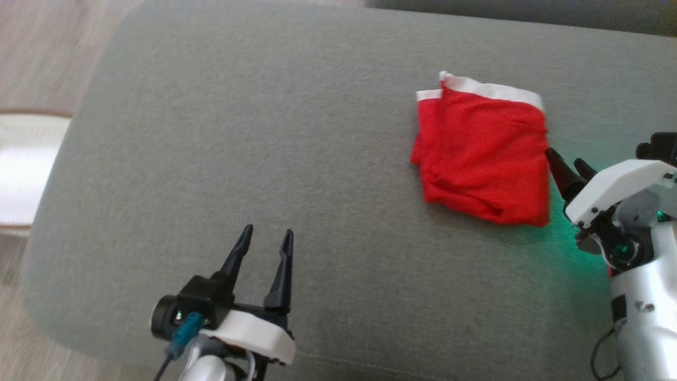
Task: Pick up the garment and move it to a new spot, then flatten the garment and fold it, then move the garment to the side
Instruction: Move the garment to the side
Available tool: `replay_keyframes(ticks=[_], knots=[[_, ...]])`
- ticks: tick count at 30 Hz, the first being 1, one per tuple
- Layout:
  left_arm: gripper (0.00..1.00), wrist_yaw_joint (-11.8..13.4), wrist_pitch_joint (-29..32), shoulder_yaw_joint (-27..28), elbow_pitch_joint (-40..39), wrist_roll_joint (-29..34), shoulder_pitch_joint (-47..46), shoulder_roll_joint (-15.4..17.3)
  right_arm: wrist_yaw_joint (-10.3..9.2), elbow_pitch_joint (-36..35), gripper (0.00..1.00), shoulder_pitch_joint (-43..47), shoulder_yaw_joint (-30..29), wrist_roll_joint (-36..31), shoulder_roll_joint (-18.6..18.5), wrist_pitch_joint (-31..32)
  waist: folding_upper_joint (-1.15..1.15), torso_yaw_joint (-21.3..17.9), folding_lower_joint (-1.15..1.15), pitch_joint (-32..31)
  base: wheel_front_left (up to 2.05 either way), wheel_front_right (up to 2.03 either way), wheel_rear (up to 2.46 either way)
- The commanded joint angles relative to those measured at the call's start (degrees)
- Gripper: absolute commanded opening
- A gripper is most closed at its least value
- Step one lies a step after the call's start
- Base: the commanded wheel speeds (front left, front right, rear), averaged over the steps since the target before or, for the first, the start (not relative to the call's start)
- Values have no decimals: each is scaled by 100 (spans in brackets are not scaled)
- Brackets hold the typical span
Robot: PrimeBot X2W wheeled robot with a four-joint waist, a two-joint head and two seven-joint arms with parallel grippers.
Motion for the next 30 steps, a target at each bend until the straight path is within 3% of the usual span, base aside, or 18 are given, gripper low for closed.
replay_keyframes(ticks=[1, 5, 6, 7, 12, 16, 21, 22, 25, 30], knots=[[100, 63, -45, 46, -189, -50, -250, -19, -4, 24, 100, -344, -20, -30, 4, 52, 0, 304, -1, 227, 0, 0, 0], [100, 161, -45, -134, -138, -105, -314, -19, -4, 579, 100, -627, -162, -35, 20, 234, 0, 498, -1, 311, 0, 0, 0], [100, 184, -45, -137, -144, -114, -321, -19, -4, 603, 73, -670, -179, 53, 48, 233, 0, 500, -1, 319, 0, 0, 0], [100, 209, -45, -130, -153, -121, -324, -19, -4, 613, 0, -710, -212, 152, 79, 218, 0, 480, -1, 325, 0, 0, 0], [100, 292, -45, 4, -211, -108, -321, -19, -4, 440, 0, -863, -62, 346, 110, 56, 0, -12, -1, 320, 0, 0, 0], [100, 267, -45, 164, -200, -12, -311, -19, -4, 147, 0, -864, 231, 521, 104, 38, 0, -786, -1, 293, 0, 0, 0], [100, 81, -45, 227, -141, 188, -459, -19, -4, -190, 0, -734, 447, 759, -160, 102, 0, -1739, -1, 356, 0, 0, 0], [100, 81, -45, 227, -141, 188, -459, -19, -4, -190, 0, -734, 447, 759, -160, 102, 0, -1739, -1, 356, 0, 0, 0], [100, -53, -45, 284, -75, 338, -620, -19, -4, -272, 0, -681, 493, 711, -490, 90, 0, -2222, -1, 481, 0, 0, 0], [100, -153, -45, 295, 12, 423, -765, -19, -4, -353, 0, -718, 520, 590, -814, 40, 0, -2326, -1, 610, 0, 0, 0]])
